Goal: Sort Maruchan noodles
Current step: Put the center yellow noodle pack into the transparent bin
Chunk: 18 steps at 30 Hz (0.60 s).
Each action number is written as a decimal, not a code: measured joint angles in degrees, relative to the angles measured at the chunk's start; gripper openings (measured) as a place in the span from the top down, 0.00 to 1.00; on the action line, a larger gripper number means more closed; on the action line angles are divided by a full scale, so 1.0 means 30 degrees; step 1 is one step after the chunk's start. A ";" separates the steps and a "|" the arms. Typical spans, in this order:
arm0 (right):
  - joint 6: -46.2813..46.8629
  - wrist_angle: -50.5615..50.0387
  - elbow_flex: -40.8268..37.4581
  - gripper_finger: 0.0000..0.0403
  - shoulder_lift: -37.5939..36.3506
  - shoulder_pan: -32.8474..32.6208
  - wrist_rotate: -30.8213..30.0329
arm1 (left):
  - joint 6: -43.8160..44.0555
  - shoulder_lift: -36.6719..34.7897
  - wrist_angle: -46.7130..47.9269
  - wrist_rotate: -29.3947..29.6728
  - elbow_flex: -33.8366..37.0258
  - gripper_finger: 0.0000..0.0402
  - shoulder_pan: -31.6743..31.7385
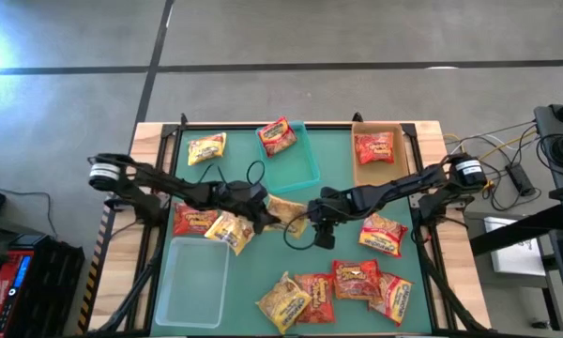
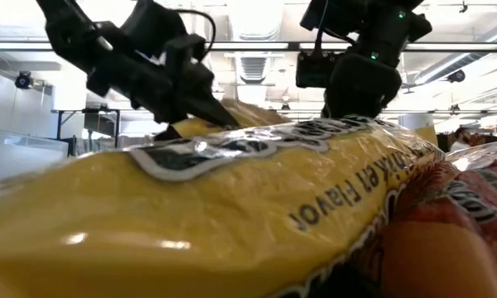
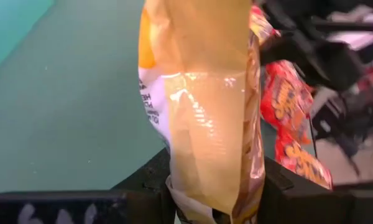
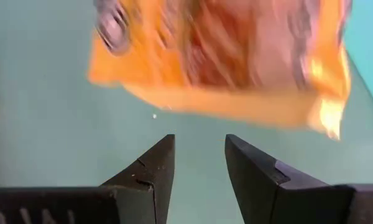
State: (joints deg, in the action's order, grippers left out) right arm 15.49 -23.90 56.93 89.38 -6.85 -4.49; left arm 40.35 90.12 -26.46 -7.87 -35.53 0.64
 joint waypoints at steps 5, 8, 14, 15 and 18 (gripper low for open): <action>0.0140 -0.0870 -0.0029 0.67 0.0109 -0.0007 0.0000 | -0.1431 -0.2874 0.4493 0.0906 0.0000 0.72 0.0000; 0.0156 -0.0967 -0.0029 0.67 0.0138 0.0000 0.0000 | -0.2049 -0.4877 0.7191 0.0975 0.0000 0.72 -0.0063; 0.1673 -0.1071 -0.0029 0.67 0.0131 -0.0007 -0.0003 | -0.2576 -0.9424 1.2884 0.1311 0.0000 0.72 -0.1458; 0.1825 -0.1075 -0.0022 0.67 0.0131 -0.0007 0.0000 | -0.2379 -1.0191 1.3719 0.1848 0.0000 0.72 -0.1976; 0.1859 -0.1093 -0.0022 0.67 0.0131 -0.0007 0.0000 | -0.1564 -1.2489 1.5819 0.3987 0.0000 0.72 -0.4114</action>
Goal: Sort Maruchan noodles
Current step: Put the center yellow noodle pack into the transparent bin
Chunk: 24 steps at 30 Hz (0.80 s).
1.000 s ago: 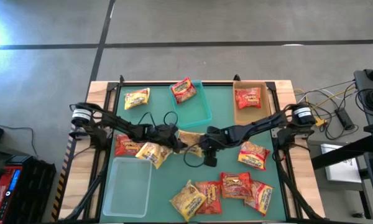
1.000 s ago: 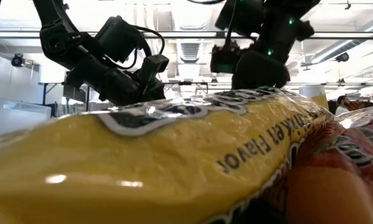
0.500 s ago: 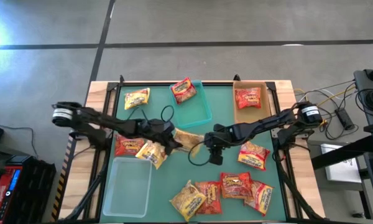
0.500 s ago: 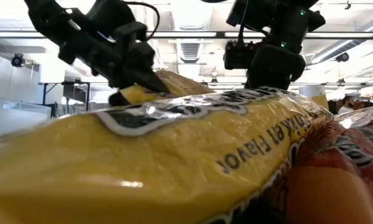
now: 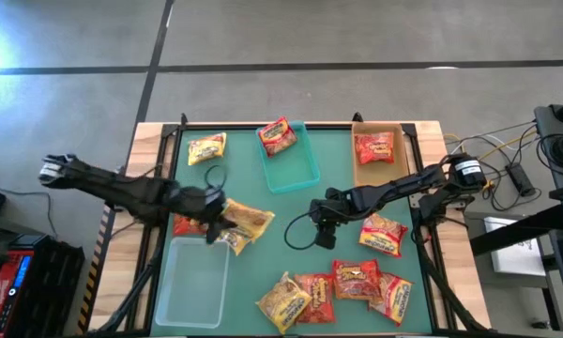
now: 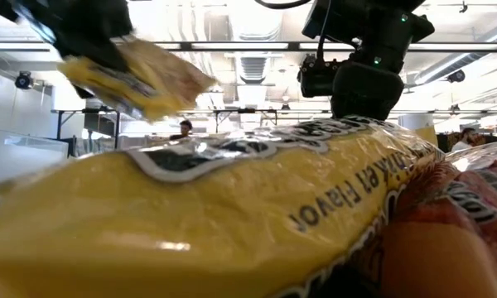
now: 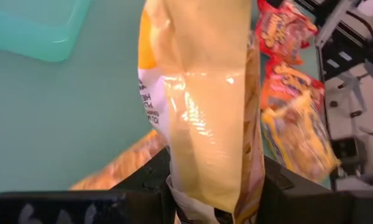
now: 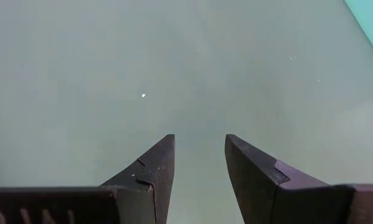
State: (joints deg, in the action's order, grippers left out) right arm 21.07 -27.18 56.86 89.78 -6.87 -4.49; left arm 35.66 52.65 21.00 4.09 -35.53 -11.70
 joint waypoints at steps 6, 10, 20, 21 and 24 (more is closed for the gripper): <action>0.0913 0.0011 0.0000 0.67 -0.0015 0.0000 0.0000 | 0.2386 -0.2964 0.3943 0.3228 0.0007 0.72 -0.5595; 0.1084 0.0022 0.0007 0.67 -0.0022 0.0000 0.0007 | 0.4948 -0.3275 0.6639 0.5493 0.0036 0.72 -0.9200; 0.2630 0.0160 0.0022 0.67 -0.0022 0.0000 0.0006 | 0.6347 -0.3086 0.8264 0.9528 0.0036 0.72 -1.5525; 0.2635 0.0160 0.0022 0.67 -0.0022 0.0000 0.0001 | 0.6629 -0.3015 0.8582 0.9880 0.0036 0.72 -1.5713; 0.2635 0.0168 0.0029 0.67 -0.0022 0.0000 0.0007 | 0.7310 -0.2709 0.9348 1.0333 0.0036 0.72 -1.5834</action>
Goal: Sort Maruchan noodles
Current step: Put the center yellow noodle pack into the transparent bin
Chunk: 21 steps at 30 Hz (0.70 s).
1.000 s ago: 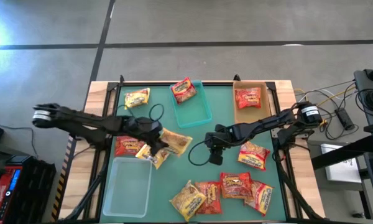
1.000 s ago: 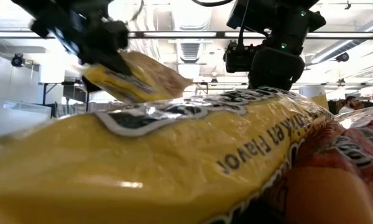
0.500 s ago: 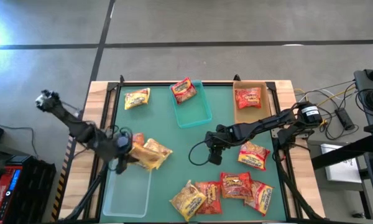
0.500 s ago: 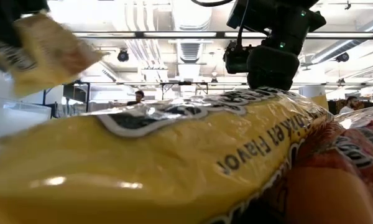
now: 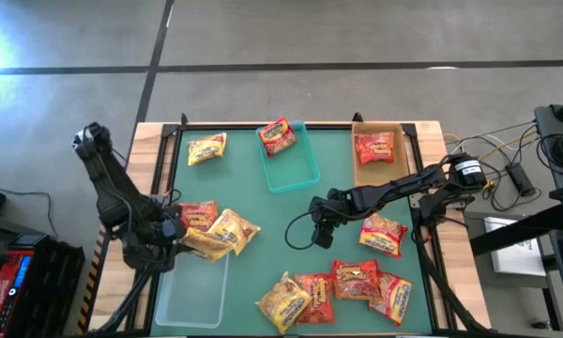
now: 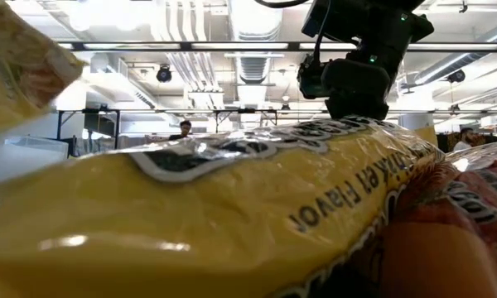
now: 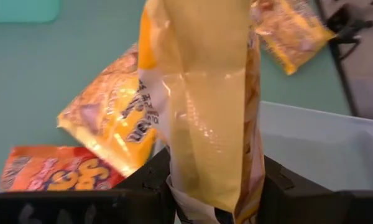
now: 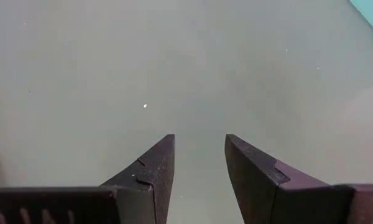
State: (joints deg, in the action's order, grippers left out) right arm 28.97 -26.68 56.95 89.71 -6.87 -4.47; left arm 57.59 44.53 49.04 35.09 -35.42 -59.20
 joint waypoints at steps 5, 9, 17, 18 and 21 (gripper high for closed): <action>0.0000 0.0075 -0.0001 0.67 -0.0007 0.0000 -0.0006 | 0.0020 0.0809 0.0046 -0.0030 0.0000 0.72 -0.0007; 0.0000 0.0131 -0.0006 0.67 -0.0007 0.0000 -0.0007 | 0.0020 0.1470 0.0159 -0.0370 0.0000 0.72 -0.0007; 0.0000 0.0153 -0.0007 0.67 -0.0007 0.0000 -0.0007 | 0.0871 0.2911 0.0103 -0.0051 0.0000 0.72 -0.0007; 0.0000 0.0153 0.0000 0.67 -0.0007 0.0000 0.0000 | 0.0973 0.3097 0.0073 -0.0027 0.0000 0.72 -0.0007; 0.0000 0.0174 -0.0001 0.67 -0.0007 0.0000 -0.0006 | 0.1047 0.3619 -0.0040 0.0042 0.0000 0.71 -0.0007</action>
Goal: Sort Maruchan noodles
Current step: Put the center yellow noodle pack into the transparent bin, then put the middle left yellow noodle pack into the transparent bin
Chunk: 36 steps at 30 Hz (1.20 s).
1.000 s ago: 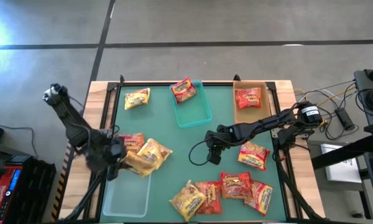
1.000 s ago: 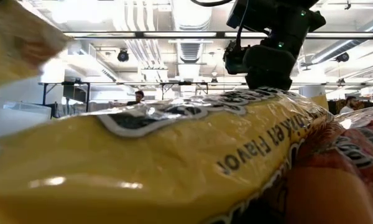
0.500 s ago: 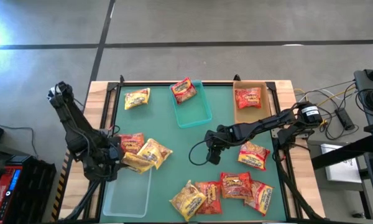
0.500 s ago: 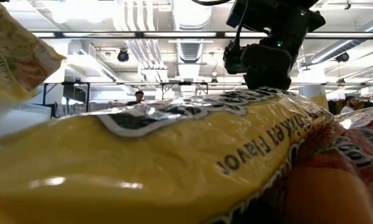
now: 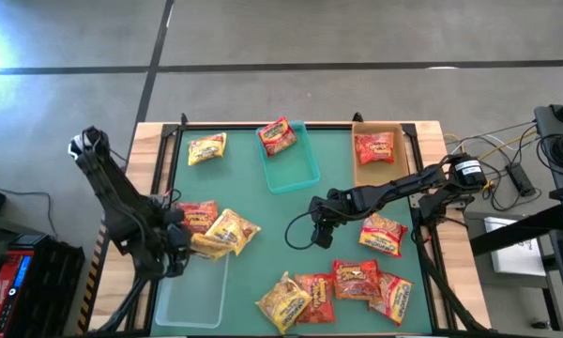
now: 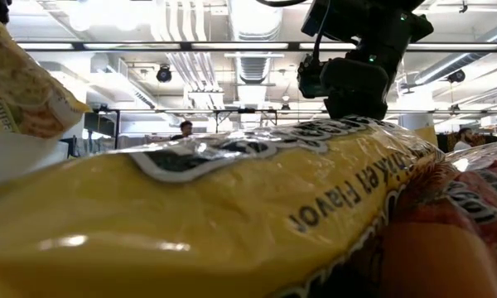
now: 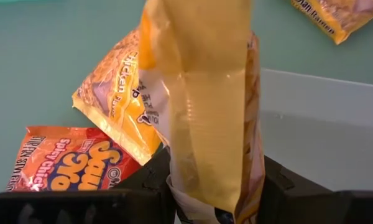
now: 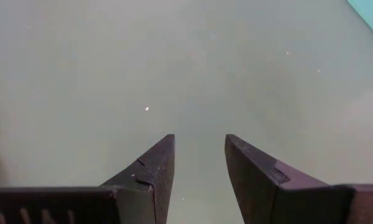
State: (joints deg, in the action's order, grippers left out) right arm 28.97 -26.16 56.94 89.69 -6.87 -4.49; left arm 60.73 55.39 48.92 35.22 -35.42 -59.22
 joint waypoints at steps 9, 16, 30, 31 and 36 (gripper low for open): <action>0.0000 0.0038 0.0001 0.67 0.0000 0.0000 -0.0001 | 0.2434 0.1207 0.1251 0.0449 -0.0007 0.71 -0.0036; 0.0000 0.0095 0.0001 0.67 0.0000 0.0000 -0.0001 | 0.4506 0.0896 0.1784 0.0226 0.0000 0.59 -0.0124; 0.0000 0.0462 0.0001 0.67 0.0000 0.0000 0.0004 | 0.6142 0.0528 0.7021 -0.0798 -0.1657 0.40 -0.0117; 0.0000 0.0468 0.0001 0.67 0.0000 0.0000 -0.0001 | 0.6149 0.0521 0.7441 -0.0521 -0.1990 0.40 -0.0117; -0.0002 0.0504 0.0001 0.67 0.0000 0.0000 0.0006 | 0.5799 0.0524 0.7656 0.2377 -0.2515 0.39 -0.0054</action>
State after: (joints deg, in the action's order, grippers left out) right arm 28.97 -24.64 56.95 89.69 -6.87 -4.47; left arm 78.13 56.96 71.89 42.35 -42.96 -59.38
